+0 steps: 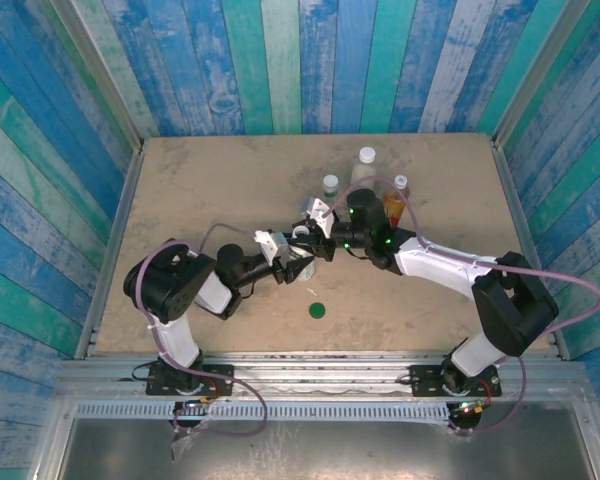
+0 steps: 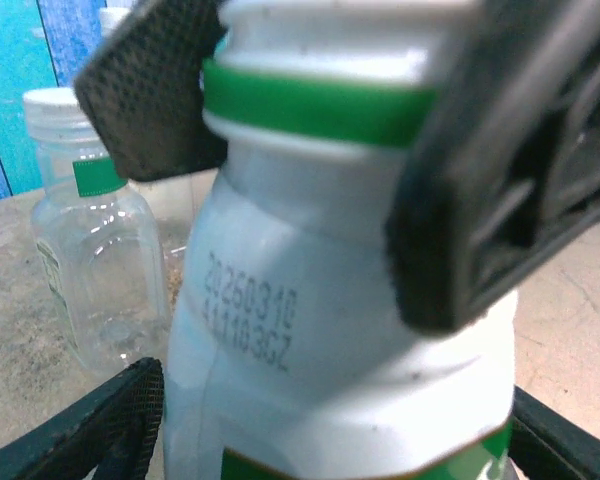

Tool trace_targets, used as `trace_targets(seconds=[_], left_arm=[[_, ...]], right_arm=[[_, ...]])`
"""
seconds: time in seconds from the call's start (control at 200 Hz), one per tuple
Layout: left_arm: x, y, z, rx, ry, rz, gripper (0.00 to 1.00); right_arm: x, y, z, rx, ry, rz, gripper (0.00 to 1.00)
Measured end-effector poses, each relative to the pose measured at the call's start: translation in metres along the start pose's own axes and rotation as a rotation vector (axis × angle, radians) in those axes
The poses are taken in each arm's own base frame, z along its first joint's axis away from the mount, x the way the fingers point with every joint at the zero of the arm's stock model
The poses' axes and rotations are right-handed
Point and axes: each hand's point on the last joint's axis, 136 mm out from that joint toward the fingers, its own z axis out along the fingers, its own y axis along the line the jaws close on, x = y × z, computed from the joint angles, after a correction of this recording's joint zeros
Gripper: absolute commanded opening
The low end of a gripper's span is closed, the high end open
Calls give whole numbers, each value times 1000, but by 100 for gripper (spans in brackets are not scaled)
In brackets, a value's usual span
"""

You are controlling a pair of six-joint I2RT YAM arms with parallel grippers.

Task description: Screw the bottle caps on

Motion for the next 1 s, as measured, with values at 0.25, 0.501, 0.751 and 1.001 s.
trace_targets(seconds=[0.25, 0.501, 0.751, 1.001], left_arm=[[-2, -1, -1, 0, -2, 4, 77], [-8, -3, -1, 10, -10, 15, 67], [-8, -3, -1, 13, -9, 11, 57], [-8, -6, -2, 25, -10, 12, 49]], right_arm=[[0, 0, 0, 0, 0, 0, 31], [0, -1, 1, 0, 1, 3, 31], [0, -2, 2, 0, 4, 14, 47], [-14, -7, -9, 58, -13, 42, 73]])
